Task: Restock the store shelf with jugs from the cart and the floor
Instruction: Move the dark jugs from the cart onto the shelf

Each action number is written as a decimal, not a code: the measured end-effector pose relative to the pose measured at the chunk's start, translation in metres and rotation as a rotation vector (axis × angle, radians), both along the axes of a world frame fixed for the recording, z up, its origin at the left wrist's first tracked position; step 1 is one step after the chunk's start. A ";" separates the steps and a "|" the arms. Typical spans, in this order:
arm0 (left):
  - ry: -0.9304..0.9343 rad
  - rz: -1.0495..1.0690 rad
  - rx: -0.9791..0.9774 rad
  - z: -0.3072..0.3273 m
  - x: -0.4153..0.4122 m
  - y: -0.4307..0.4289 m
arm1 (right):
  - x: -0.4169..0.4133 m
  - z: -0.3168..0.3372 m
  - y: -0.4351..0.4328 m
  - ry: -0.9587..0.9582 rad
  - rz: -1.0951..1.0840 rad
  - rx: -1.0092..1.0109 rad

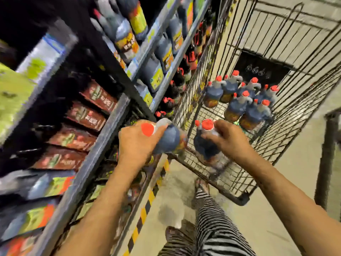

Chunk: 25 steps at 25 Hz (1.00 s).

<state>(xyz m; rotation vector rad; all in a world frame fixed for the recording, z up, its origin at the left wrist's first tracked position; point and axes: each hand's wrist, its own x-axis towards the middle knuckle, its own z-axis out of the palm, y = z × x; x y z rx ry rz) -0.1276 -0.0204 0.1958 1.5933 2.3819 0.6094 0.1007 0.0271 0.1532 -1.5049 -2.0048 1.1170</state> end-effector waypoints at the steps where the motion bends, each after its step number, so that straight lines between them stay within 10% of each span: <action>1: 0.027 0.030 0.101 0.022 -0.009 -0.023 | -0.012 0.016 -0.012 0.022 0.026 0.034; 25: 0.266 0.173 0.763 0.286 -0.206 -0.328 | -0.301 0.328 -0.158 0.431 1.099 0.387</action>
